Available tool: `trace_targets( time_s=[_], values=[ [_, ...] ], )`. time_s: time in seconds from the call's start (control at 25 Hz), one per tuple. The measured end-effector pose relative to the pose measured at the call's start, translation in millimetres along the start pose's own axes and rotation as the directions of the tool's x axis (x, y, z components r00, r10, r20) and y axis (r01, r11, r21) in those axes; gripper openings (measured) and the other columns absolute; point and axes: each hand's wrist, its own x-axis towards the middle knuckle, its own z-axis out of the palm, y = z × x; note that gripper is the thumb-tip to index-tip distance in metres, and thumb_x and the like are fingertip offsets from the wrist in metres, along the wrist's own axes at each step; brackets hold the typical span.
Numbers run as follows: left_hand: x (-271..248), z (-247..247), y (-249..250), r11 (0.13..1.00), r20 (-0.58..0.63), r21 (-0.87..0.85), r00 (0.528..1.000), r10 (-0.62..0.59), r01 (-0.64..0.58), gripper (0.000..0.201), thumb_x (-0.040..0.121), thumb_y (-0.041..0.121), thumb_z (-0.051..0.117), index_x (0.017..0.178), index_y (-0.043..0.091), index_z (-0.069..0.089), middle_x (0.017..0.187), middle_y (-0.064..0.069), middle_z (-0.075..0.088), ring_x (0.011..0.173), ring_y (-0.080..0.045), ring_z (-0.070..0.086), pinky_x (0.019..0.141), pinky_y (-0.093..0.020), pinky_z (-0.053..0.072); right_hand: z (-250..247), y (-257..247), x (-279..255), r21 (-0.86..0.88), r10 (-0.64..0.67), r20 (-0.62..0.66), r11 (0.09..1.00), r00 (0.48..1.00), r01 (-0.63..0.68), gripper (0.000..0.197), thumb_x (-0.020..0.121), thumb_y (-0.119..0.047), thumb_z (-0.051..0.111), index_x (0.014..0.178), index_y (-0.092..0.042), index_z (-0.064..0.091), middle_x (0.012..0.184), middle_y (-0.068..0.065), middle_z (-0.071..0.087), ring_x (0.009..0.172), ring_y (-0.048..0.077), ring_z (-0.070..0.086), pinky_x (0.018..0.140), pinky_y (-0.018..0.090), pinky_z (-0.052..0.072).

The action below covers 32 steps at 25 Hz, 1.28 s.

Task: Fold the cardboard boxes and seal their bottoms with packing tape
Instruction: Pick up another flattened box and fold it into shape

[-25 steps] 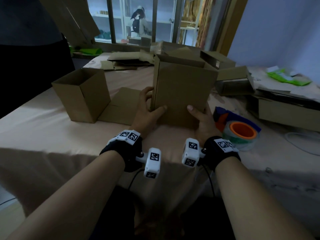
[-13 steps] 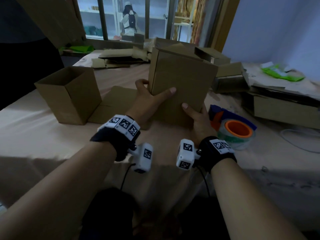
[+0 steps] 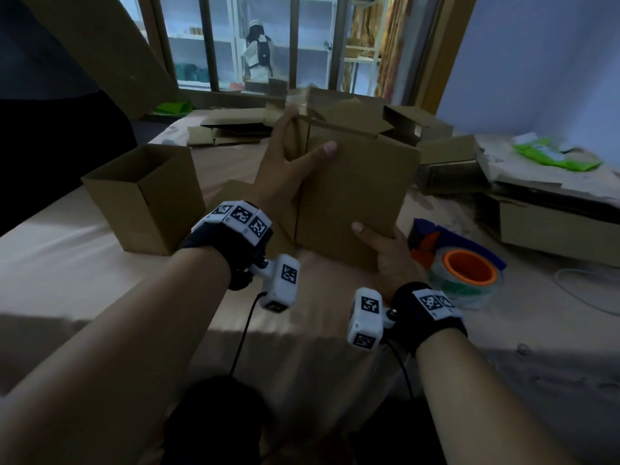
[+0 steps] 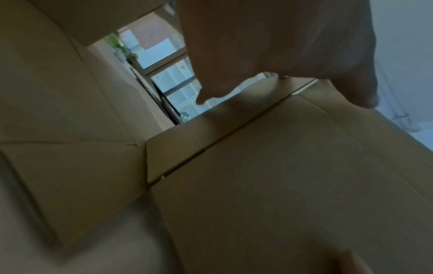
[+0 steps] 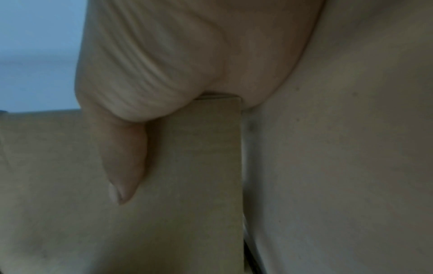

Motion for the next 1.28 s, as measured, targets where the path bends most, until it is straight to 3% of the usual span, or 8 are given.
trace_targets(
  time_s=[0.08,0.24,0.44,0.6,0.76,1.0,1.12,1.28],
  values=[
    [0.0,1.9,-0.7,0.998,-0.001,-0.057,1.0,0.002,-0.002,0.075,0.08,0.028,0.081,0.142,0.031,0.038,0.135,-0.002,0.05,0.107,-0.009,0.059,0.075,-0.019,0.057,-0.1,-0.1,-1.0,-0.013,-0.001,0.013,1.0,1.0,0.002,0.032,0.081,-0.021,0.076,0.11,-0.028,0.065,0.109,-0.002,0.073,0.104,0.02,0.067,0.09,0.04,0.054],
    [-9.3,6.7,-5.2,0.994,-0.014,-0.108,1.0,-0.01,0.008,0.075,0.074,0.037,0.085,0.135,0.035,0.041,0.13,-0.005,0.055,0.109,-0.022,0.064,0.079,-0.04,0.061,-2.5,3.7,-0.4,-0.017,-0.019,0.038,1.0,0.999,0.02,0.052,0.077,-0.026,0.079,0.122,-0.039,0.055,0.12,-0.004,0.067,0.11,0.021,0.064,0.093,0.045,0.052],
    [-27.6,13.9,-15.6,0.993,-0.024,-0.068,0.995,0.095,-0.096,0.057,0.084,0.035,0.076,0.132,0.036,0.043,0.123,0.001,0.058,0.102,-0.018,0.068,0.078,-0.042,0.061,-6.1,12.1,10.0,-0.032,-0.045,0.06,0.998,0.997,0.047,0.091,0.064,-0.028,0.088,0.138,-0.044,0.038,0.131,-0.004,0.059,0.118,0.023,0.059,0.097,0.052,0.05],
    [-33.3,14.6,-19.4,0.993,-0.054,-0.027,0.992,0.112,-0.114,0.06,0.085,0.042,0.074,0.135,0.038,0.042,0.126,-0.002,0.058,0.104,-0.021,0.067,0.078,-0.044,0.061,-4.6,11.4,13.3,-0.081,-0.104,0.05,0.991,0.993,0.108,0.101,0.063,-0.026,0.089,0.143,-0.046,0.03,0.136,-0.003,0.055,0.121,0.024,0.056,0.099,0.054,0.048],
    [-31.9,15.8,-14.9,0.992,-0.095,0.037,0.988,0.123,-0.119,0.062,0.082,0.05,0.074,0.135,0.041,0.043,0.127,-0.003,0.059,0.104,-0.022,0.067,0.077,-0.043,0.062,4.2,-3.7,12.1,-0.052,-0.204,0.003,0.978,0.979,0.204,0.095,0.072,-0.029,0.083,0.147,-0.046,0.026,0.138,-0.002,0.054,0.119,0.022,0.058,0.096,0.049,0.052],
    [-31.7,18.7,-17.4,0.993,-0.114,0.024,0.986,0.122,-0.12,0.057,0.086,0.042,0.072,0.136,0.043,0.043,0.127,0.004,0.057,0.103,-0.018,0.066,0.074,-0.034,0.062,12.0,-44.7,21.1,0.066,-0.344,-0.027,0.936,0.938,0.345,0.061,0.088,-0.026,0.07,0.144,-0.031,0.044,0.135,0.003,0.059,0.113,0.021,0.064,0.09,0.045,0.057],
    [-29.1,17.4,-17.3,0.995,-0.083,0.004,0.991,0.101,-0.101,0.054,0.085,0.046,0.072,0.129,0.054,0.043,0.122,0.015,0.055,0.105,-0.021,0.066,0.077,-0.043,0.062,14.2,-44.7,22.0,0.067,-0.346,-0.034,0.935,0.938,0.347,0.066,0.087,-0.027,0.071,0.145,-0.035,0.042,0.141,0.002,0.053,0.117,0.021,0.062,0.091,0.043,0.056],
    [-29.4,15.0,-19.5,0.993,-0.097,0.022,0.988,0.117,-0.116,0.051,0.088,0.043,0.07,0.129,0.056,0.042,0.116,0.027,0.052,0.104,-0.014,0.064,0.08,-0.043,0.061,15.6,-48.3,24.9,0.071,-0.345,-0.065,0.935,0.937,0.349,0.066,0.087,-0.025,0.071,0.145,-0.04,0.042,0.141,-0.003,0.052,0.119,0.021,0.059,0.096,0.047,0.054]
  ],
)
